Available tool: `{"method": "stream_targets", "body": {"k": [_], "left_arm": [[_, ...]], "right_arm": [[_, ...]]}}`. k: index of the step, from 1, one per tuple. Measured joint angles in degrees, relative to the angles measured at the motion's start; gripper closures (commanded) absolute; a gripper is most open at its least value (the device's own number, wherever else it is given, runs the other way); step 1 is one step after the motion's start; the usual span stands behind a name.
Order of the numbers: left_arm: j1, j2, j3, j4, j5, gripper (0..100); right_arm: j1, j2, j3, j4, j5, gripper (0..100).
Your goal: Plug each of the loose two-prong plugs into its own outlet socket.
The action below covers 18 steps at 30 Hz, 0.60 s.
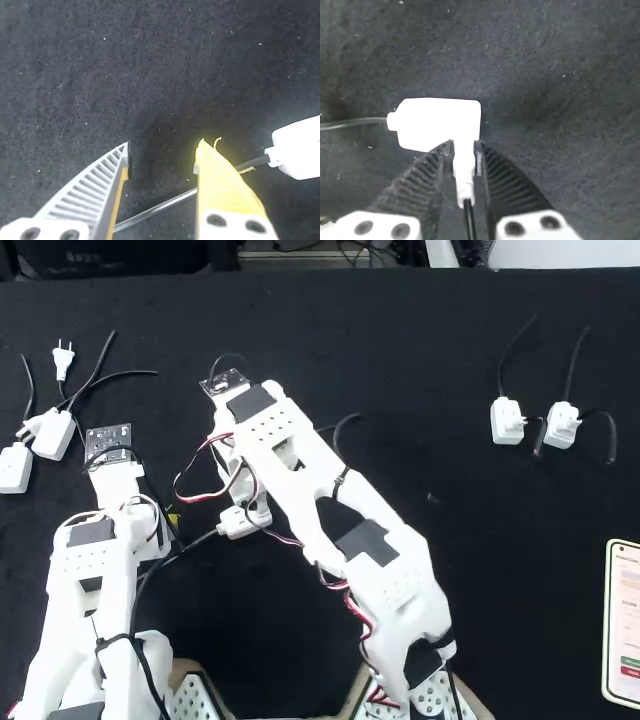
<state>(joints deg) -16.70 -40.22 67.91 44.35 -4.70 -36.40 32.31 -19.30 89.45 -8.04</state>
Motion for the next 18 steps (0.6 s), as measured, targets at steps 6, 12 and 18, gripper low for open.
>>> {"method": "stream_targets", "body": {"k": [6, 12, 18], "left_arm": [[0.0, 0.0, 0.0, 0.0, 0.0, 78], [0.0, 0.0, 0.0, 0.0, 0.0, 78], [0.0, 0.0, 0.0, 0.0, 0.0, 78]], "right_arm": [[0.26, -0.35, 4.84, -4.22, 0.0, 98.8], [0.26, -3.25, 8.88, -7.38, 0.0, 98.1], [-0.35, -7.47, 10.2, -7.56, 3.08, 79.1]]}}
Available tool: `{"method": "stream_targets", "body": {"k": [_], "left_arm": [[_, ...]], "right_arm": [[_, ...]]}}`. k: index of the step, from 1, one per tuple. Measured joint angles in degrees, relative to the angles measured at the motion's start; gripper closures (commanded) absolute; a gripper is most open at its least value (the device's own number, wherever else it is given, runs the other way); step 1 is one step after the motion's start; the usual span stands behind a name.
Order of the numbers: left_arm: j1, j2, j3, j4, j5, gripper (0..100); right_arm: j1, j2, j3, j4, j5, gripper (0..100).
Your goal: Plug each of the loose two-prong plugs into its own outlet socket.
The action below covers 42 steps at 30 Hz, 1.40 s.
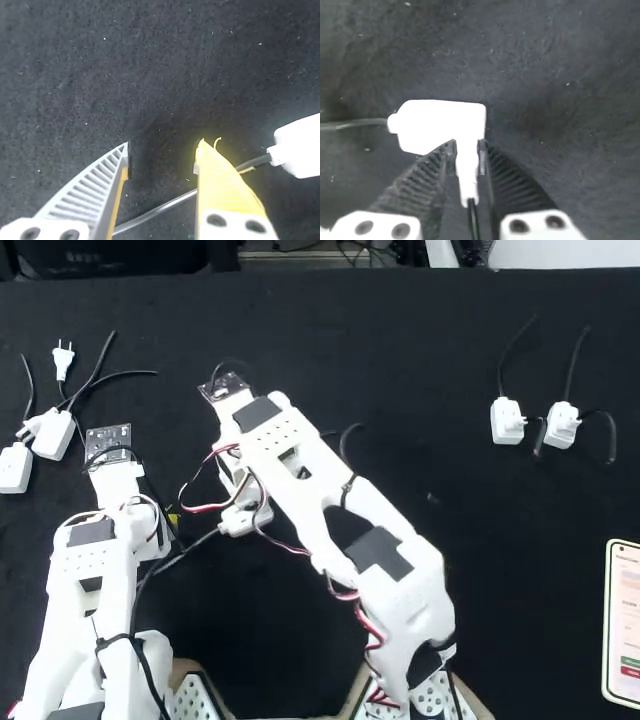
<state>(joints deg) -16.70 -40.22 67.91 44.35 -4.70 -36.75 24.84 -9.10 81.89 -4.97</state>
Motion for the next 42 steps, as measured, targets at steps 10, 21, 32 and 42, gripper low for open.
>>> {"method": "stream_targets", "body": {"k": [10, 21, 32, 42], "left_arm": [[-0.44, 0.0, 0.0, 0.0, 0.0, 78], [-12.31, 0.0, -1.23, 0.0, 11.34, 78], [-18.11, 0.0, -1.58, -1.49, 17.58, 78], [-18.11, 0.0, -1.58, -1.49, 17.58, 78]], "right_arm": [[-3.69, -7.82, 2.02, 0.0, 14.51, 74.4], [-3.78, -16.62, 21.71, -9.32, 49.67, 74.3], [-3.96, -13.8, 29.01, -21.36, 61.19, 74.3], [-3.87, -8.62, 28.92, -22.07, 66.81, 75.3]]}}
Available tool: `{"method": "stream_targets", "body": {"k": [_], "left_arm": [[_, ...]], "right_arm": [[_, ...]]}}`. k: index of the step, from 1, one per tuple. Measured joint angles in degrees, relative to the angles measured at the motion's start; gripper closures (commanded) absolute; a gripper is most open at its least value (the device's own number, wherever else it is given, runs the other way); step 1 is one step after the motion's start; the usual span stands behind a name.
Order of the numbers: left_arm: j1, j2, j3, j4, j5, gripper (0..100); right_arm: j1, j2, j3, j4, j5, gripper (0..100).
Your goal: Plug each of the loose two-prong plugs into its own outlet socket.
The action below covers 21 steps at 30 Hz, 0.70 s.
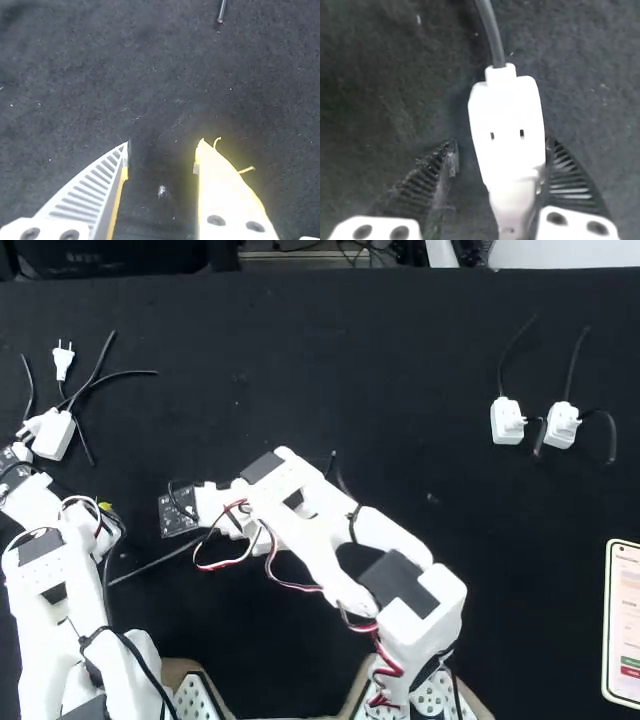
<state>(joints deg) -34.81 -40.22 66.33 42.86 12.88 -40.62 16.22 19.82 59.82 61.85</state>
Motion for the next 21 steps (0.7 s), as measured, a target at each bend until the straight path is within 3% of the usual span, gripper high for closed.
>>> {"method": "stream_targets", "body": {"k": [5, 13, 17, 21], "left_arm": [[0.09, 0.0, 0.0, 0.0, 0.0, 78], [0.18, 0.0, 0.0, 0.0, 0.0, 78], [0.26, 0.0, 0.0, 0.0, 0.0, 78], [0.26, 0.0, 0.0, 0.0, 0.0, 78]], "right_arm": [[0.0, 1.23, -2.2, 0.0, -0.53, 99.6], [1.23, 0.7, -3.52, 0.35, -11.16, 98.8], [9.23, -5.63, -3.52, 2.73, -19.34, 98.8], [20.4, -12.04, -3.52, 4.84, -33.93, 98.8]]}}
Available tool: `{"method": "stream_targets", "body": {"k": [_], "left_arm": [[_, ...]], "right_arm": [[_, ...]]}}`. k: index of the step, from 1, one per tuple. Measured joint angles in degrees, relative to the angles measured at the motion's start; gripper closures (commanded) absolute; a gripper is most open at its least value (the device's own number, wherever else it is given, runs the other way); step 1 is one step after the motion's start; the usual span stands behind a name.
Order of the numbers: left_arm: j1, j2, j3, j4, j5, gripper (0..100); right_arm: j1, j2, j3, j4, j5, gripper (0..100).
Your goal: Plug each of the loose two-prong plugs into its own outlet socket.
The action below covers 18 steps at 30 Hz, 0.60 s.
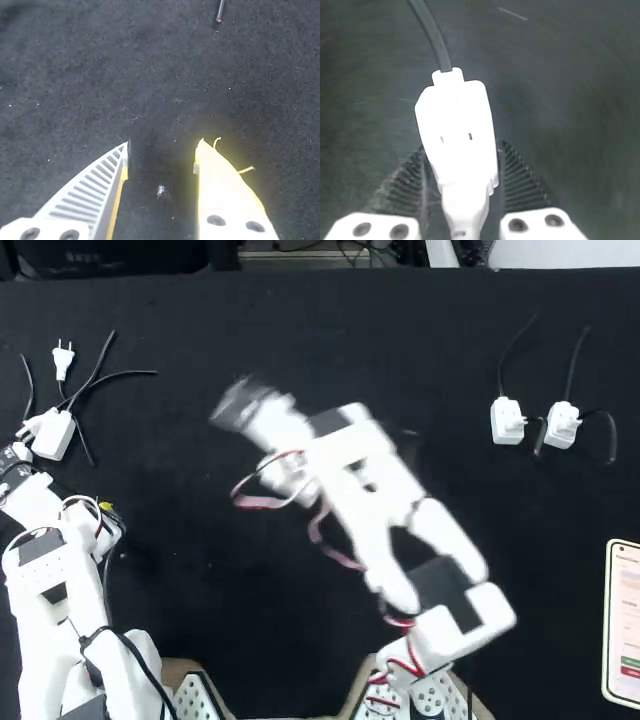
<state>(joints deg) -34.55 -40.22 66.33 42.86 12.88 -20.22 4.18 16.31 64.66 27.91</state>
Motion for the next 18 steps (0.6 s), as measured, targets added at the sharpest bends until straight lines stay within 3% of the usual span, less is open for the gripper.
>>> {"method": "stream_targets", "body": {"k": [5, 10, 18], "left_arm": [[0.26, 0.0, 0.0, -0.35, 0.0, 78], [0.26, 0.0, 0.0, -0.35, 0.0, 78], [0.26, 0.0, 0.0, -2.37, 0.0, 78]], "right_arm": [[13.27, -2.73, -0.26, 5.98, -12.48, 98.8], [22.86, -2.73, -5.54, 8.26, -13.89, 98.8], [30.07, -2.73, -13.27, 8.35, -17.76, 98.7]]}}
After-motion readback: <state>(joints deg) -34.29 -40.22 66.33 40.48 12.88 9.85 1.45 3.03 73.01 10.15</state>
